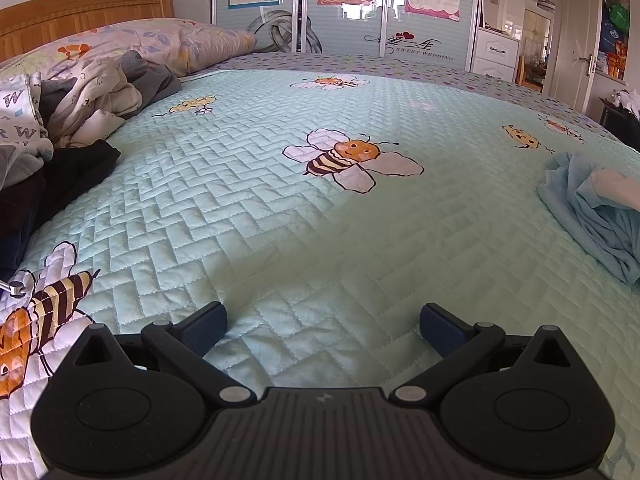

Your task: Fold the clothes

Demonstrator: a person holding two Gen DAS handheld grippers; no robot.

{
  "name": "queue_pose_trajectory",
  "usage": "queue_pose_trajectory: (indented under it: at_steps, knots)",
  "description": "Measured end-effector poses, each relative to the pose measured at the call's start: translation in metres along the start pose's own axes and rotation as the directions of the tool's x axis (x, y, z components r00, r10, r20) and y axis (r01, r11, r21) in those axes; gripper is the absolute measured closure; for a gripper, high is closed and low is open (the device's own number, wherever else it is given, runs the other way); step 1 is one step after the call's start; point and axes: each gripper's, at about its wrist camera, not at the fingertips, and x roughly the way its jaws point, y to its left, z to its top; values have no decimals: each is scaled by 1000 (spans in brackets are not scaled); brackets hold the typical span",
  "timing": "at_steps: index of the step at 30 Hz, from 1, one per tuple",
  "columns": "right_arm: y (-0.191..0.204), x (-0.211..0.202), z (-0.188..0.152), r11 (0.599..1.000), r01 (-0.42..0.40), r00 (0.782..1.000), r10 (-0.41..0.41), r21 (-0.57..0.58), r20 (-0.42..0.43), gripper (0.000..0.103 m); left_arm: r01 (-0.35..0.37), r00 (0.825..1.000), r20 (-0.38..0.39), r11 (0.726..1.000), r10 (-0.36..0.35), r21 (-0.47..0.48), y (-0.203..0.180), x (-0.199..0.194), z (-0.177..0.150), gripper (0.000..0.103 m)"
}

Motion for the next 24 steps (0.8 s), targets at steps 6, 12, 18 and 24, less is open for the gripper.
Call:
queue_pose_trajectory:
  at_steps: [6, 12, 18, 24]
  knots:
    - [45, -11, -9, 979, -195, 980, 192, -62, -54, 80, -7, 1000, 1, 1000, 7, -2, -1, -1, -1, 0]
    - [113, -46, -19, 872, -479, 875, 466, -95, -133, 83, -43, 999, 4, 999, 43, -9, -5, -6, -5, 0]
    - [146, -86, -3, 730, -683, 728, 676, -34, -118, 85, -87, 996, 12, 996, 87, 1, -10, -14, -11, 0]
    - [132, -103, 7, 812, -561, 828, 551, -161, -103, 82, -86, 996, 9, 996, 86, -1, -10, -14, -11, 0]
